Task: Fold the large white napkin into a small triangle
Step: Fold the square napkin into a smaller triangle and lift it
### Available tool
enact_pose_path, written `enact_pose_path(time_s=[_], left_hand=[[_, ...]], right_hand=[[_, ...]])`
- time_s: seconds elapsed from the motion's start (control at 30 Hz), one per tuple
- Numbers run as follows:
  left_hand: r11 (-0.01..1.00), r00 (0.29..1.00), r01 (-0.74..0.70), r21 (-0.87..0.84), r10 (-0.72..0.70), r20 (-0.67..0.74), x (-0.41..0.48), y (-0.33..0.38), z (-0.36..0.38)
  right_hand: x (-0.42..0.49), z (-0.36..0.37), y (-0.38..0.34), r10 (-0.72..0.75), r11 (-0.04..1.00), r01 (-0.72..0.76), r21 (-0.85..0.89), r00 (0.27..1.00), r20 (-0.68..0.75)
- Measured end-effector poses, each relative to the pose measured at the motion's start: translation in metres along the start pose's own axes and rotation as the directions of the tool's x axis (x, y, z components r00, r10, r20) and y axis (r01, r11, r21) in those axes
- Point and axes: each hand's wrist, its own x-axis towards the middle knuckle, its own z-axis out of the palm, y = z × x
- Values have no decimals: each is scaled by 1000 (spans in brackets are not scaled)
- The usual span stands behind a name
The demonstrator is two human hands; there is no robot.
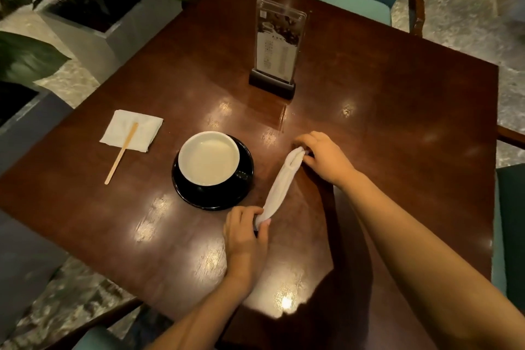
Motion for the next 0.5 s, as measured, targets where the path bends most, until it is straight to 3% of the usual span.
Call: enact_pose_path(time_s=[0.13,0.37,0.5], left_hand=[[1000,999,-27,10,27,34,4,-6,-2],[995,996,-86,48,84,39,2,-12,-2],[988,989,-143,59,141,32,0,-12,-2]], right_hand=[[-1,-5,-3,92,996,-92,-3,995,-29],[-25,-14,25,-127,967,148,-206,985,113],[-48,-17,45,-141,940,182,-290,978,156]])
